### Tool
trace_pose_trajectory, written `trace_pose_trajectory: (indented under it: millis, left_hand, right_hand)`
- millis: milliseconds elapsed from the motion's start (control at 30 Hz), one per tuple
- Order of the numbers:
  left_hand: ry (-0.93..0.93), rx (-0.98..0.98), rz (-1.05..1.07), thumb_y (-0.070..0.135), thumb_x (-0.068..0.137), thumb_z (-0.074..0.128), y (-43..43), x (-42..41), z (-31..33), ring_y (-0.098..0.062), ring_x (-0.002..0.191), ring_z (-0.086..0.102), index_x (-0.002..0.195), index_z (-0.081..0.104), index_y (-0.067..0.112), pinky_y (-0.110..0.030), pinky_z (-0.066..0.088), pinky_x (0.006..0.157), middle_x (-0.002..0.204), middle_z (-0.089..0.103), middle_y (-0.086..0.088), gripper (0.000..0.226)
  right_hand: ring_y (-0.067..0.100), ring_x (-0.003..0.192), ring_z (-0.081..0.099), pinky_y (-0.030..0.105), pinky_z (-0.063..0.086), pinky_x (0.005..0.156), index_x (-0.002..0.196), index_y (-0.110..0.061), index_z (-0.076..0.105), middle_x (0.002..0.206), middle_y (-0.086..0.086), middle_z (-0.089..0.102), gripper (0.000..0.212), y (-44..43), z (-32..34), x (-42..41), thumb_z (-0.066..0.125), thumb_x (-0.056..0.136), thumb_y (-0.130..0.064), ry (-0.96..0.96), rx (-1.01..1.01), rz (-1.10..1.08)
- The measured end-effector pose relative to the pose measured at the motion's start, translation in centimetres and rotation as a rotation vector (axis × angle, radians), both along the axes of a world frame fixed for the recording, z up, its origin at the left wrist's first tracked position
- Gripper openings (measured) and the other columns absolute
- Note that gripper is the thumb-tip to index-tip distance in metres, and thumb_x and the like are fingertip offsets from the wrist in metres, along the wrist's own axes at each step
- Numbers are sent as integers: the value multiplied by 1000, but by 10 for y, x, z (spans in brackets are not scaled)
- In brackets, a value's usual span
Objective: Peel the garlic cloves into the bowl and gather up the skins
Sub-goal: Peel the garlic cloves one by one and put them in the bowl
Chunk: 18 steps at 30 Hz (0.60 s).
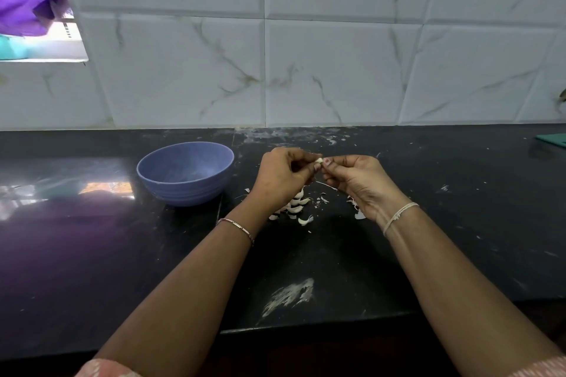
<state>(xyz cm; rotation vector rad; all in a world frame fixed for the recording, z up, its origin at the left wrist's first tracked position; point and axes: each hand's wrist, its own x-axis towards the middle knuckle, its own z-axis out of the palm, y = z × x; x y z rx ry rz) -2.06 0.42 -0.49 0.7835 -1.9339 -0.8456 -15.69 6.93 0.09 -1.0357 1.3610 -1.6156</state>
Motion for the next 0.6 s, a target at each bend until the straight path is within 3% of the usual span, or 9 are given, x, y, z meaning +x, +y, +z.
trace_pose_trajectory:
  millis: [200, 400, 600]
  left_hand:
    - [-17, 7, 16, 10, 87, 72, 0, -1, -1, -7, 64, 68, 104, 75, 10, -17, 57, 69, 74, 72, 0, 17]
    - [-51, -39, 49, 16, 87, 73, 0, -1, -4, 6, 51, 59, 101, 75, 13, -7, 47, 59, 63, 67, 9, 14]
    - [-19, -34, 42, 16, 87, 73, 2, -4, -4, -5, 60, 65, 101, 76, 12, -15, 54, 65, 72, 73, -4, 15]
  right_hand:
    - [8, 63, 61, 16, 53, 64, 81, -7, 69, 71, 5, 66, 8, 1, 0, -1, 68, 88, -4, 121, -2, -44]
    - [10, 61, 57, 17, 47, 59, 77, -10, 69, 68, 6, 64, 12, -2, -2, 0, 68, 89, -5, 261, 5, -108]
    - [6, 53, 49, 11, 38, 47, 73, -14, 65, 60, 0, 57, 20, -1, -2, 5, 62, 92, -8, 315, 13, -147]
